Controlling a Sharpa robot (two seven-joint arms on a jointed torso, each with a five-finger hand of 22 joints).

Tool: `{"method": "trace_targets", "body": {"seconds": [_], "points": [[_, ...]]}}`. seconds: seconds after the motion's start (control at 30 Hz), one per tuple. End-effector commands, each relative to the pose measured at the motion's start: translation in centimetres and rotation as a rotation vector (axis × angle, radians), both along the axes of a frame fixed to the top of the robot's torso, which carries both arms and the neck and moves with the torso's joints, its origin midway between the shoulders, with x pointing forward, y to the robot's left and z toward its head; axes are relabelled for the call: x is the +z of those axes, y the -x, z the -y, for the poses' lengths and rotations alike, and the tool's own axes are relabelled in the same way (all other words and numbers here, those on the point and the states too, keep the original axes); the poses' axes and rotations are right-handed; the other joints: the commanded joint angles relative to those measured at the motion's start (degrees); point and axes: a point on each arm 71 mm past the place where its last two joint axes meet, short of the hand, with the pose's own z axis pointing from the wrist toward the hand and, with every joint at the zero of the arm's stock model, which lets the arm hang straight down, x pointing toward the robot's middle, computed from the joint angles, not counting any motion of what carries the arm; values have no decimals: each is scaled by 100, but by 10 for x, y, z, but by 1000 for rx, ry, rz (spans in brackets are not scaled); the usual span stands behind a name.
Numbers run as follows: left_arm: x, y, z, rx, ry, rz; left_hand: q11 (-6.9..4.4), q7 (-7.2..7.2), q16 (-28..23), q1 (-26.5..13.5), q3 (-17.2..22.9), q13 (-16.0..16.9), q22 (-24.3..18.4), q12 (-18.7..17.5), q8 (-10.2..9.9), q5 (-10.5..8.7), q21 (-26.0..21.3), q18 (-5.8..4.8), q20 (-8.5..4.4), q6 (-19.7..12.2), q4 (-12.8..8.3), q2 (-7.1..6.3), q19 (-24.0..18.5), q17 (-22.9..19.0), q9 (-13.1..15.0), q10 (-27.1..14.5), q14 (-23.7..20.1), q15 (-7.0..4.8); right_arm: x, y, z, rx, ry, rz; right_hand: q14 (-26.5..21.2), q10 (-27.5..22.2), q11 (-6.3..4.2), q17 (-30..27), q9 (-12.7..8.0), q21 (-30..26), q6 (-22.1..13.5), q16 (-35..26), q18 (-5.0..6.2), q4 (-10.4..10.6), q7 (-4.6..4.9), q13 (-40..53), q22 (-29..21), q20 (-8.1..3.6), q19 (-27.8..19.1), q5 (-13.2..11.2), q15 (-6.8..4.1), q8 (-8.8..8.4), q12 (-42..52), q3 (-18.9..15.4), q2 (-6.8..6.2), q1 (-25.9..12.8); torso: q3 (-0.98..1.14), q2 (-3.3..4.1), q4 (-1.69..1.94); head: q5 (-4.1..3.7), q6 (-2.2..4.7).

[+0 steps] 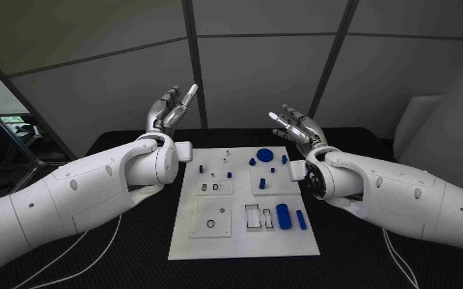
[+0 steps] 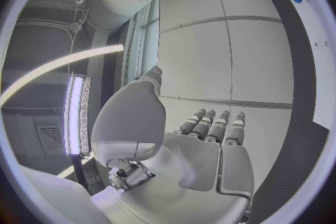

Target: Assemble the parts on the task board

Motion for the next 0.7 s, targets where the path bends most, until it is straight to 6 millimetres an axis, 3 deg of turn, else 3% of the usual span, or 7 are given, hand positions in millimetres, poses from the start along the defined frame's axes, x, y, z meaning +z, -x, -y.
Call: {"method": "trace_targets", "body": {"seconds": [0.03, 0.13, 0.27, 0.3, 0.47, 0.6, 0.7], "points": [[4, 0, 4, -42, 3, 38, 102, 262, 31, 260, 7, 16, 14, 45, 33, 51, 50, 82, 99, 92, 82, -48, 28, 11, 16, 37, 35, 101, 0, -2, -13, 198, 46, -20, 1644, 1485, 149, 130, 142, 407, 1189, 312, 331, -260, 818, 128, 200, 47, 1105, 101, 98, 240, 266, 146, 8, 660, -1, 0, 0, 0, 1], [4, 0, 4, -42, 3, 38, 161, 330, 38, 256, -16, 21, 19, 51, 42, 53, 60, 103, 104, 144, 82, -63, 45, 17, 23, 79, 76, 109, 0, -5, -14, 234, 60, -25, 2518, 2442, 134, 147, 172, 570, 1882, 386, 448, -338, 749, 149, 242, 46, 1432, 91, 52, 321, 357, 193, -35, 754, -1, 0, 0, 0, 1], [4, 0, 4, -42, 3, 38, 257, 404, 96, 335, -1, 46, 44, 85, 76, 41, 101, 117, 112, 333, 78, 1, 136, 56, 47, 293, 360, 131, 0, -6, -15, 252, 68, -27, 3396, 3505, -27, 194, 230, 694, 2766, 501, 575, -494, 702, 209, 259, 50, 1649, 73, -95, 457, 494, 260, -92, 938, -1, 0, 0, 0, 1], [5, 4, -7, -52, 4, 21, 421, 518, 185, 428, 97, 101, 77, 177, 145, 12, 155, 136, 108, 633, 64, 173, 264, 103, 89, 704, 711, 114, 9, -10, -1, 225, 300, 198, 3572, 3668, -71, 196, 242, 737, 3043, 522, 623, -543, 675, 208, 265, 51, 1733, 98, -146, 490, 505, 280, -113, 984, 9, 41, -10, -103, -86], [7, 7, -12, -44, 6, 41, 688, 696, 579, 816, 195, 217, 312, 490, 414, -39, 610, 56, 112, 1876, -10, 455, 1317, 244, 219, 2230, 2249, 203, 12, -9, 3, 240, 410, 270, 4240, 4300, -237, 196, 268, 971, 4061, 605, 703, -680, 554, 197, 316, -37, 2188, 170, -343, 582, 533, 378, -178, 1076, 2, 110, -14, -99, -84], [8, 8, -15, -48, 8, 47, 619, 734, 917, 1033, 56, 292, 579, 775, 611, -50, 1210, 163, 106, 2916, -83, 511, 2777, 343, 299, 3653, 3665, 67, 16, -11, 6, 246, 484, 315, 4624, 4646, -326, 202, 246, 1095, 4319, 602, 706, -748, 491, 194, 336, -145, 2435, 183, -456, 514, 452, 494, -231, 1071, -2, 153, 11, -118, -73], [10, 11, -15, -60, 12, 42, 515, 711, 973, 1178, -31, 288, 597, 862, 731, -53, 1330, 274, 98, 3667, -161, 582, 3174, 344, 340, 4156, 4093, -51, 21, -13, 8, 257, 545, 346, 4908, 4890, -391, 220, 251, 1189, 4527, 599, 707, -783, 440, 197, 353, -226, 2607, 289, -543, 480, 378, 621, -273, 1034, -3, 202, 39, -134, -54]]}}
